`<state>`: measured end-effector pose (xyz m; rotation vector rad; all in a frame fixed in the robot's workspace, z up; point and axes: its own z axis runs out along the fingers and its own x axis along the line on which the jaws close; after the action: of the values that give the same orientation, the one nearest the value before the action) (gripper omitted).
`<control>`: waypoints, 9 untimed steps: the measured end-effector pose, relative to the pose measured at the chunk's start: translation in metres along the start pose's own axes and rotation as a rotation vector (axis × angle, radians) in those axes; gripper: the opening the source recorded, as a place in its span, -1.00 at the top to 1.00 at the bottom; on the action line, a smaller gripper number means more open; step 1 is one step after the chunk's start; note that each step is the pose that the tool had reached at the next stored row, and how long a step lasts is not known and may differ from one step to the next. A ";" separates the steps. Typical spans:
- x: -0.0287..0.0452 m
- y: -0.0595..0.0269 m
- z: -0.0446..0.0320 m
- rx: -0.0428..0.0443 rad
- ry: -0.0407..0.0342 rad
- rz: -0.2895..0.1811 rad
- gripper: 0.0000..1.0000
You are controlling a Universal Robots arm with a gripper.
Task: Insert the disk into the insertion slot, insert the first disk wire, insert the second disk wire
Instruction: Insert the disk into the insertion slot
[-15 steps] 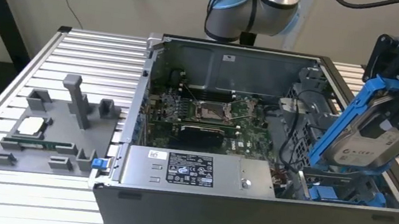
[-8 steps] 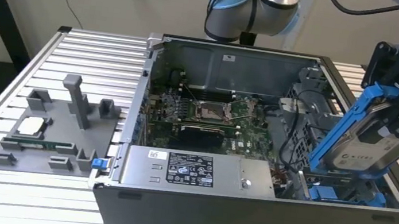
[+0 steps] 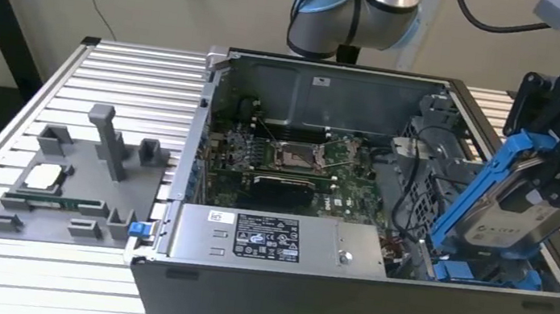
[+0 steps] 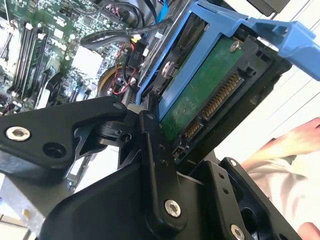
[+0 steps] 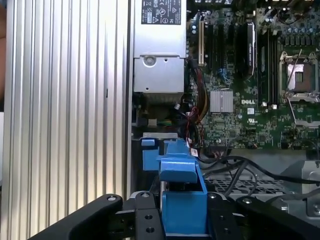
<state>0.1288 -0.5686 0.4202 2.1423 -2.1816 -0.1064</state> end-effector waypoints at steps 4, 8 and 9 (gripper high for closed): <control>0.0011 -0.0008 0.0043 0.0000 0.0001 0.000 1.00; 0.0012 -0.0013 0.0085 0.0000 -0.0001 0.000 1.00; 0.0012 -0.0014 0.0095 0.0000 0.0001 0.000 1.00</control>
<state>0.1291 -0.5699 0.4106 2.1422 -2.1816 -0.1064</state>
